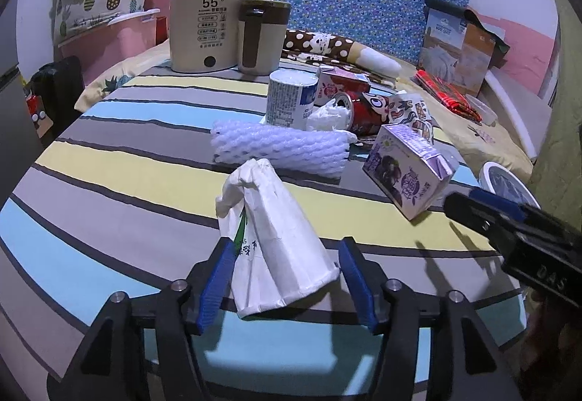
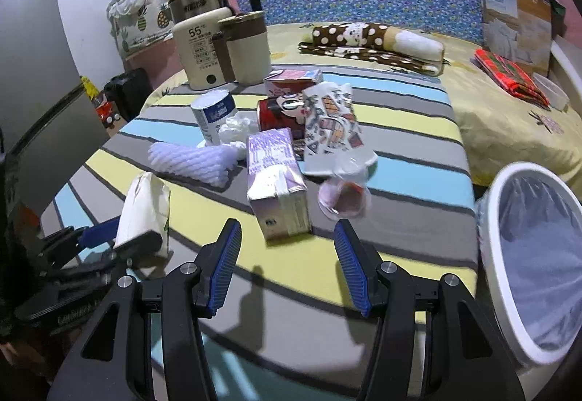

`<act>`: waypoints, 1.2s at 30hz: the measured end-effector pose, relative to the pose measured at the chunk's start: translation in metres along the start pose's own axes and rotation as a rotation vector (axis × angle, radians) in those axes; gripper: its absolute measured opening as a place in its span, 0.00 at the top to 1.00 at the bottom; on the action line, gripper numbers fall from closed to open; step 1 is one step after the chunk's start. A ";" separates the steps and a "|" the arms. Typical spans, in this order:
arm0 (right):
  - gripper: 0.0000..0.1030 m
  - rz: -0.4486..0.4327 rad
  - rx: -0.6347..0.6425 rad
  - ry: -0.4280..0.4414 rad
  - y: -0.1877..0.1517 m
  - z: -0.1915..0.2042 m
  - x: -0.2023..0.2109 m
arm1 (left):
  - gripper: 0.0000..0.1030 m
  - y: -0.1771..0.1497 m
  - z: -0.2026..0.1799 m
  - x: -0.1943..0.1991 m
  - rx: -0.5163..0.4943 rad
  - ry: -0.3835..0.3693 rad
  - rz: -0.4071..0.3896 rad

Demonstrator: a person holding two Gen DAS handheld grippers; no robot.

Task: Collect trash
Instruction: 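Grasp the white paper towel with the left tool while the right tool grasps the purple carton, then carry the towel and purple carton over the bin and open both tools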

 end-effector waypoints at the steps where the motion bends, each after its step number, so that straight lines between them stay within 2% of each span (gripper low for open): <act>1: 0.46 0.002 0.007 0.001 0.002 0.001 -0.003 | 0.40 0.000 0.001 -0.001 0.001 0.001 -0.001; 11: 0.45 0.024 0.021 0.004 0.010 -0.001 -0.017 | 0.40 0.001 0.006 -0.008 -0.011 -0.003 -0.011; 13: 0.46 0.025 0.019 0.016 0.009 0.000 -0.017 | 0.46 0.001 0.007 -0.007 -0.009 -0.006 -0.016; 15: 0.62 0.020 0.026 0.017 0.009 0.003 -0.016 | 0.55 0.002 0.008 -0.006 -0.010 -0.007 -0.025; 22: 0.62 -0.017 0.006 0.030 0.002 0.007 0.002 | 0.76 0.002 0.010 0.003 -0.032 0.013 -0.047; 27: 0.62 -0.034 -0.012 0.030 -0.003 0.007 0.013 | 0.79 -0.001 0.010 0.009 -0.044 0.025 -0.042; 36: 0.62 -0.066 -0.041 0.019 -0.015 0.007 0.037 | 0.80 -0.007 -0.001 0.032 -0.073 0.014 -0.060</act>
Point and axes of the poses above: each gripper's, at about its wrist camera, not at the fingertips, and x roughly against the way its jaws point, z to its left, y to its top, the point moved 1 cm from there along -x, roughly the way its jaws point, and after that the axes turned 13 degrees about y, right-handed, at the moved point
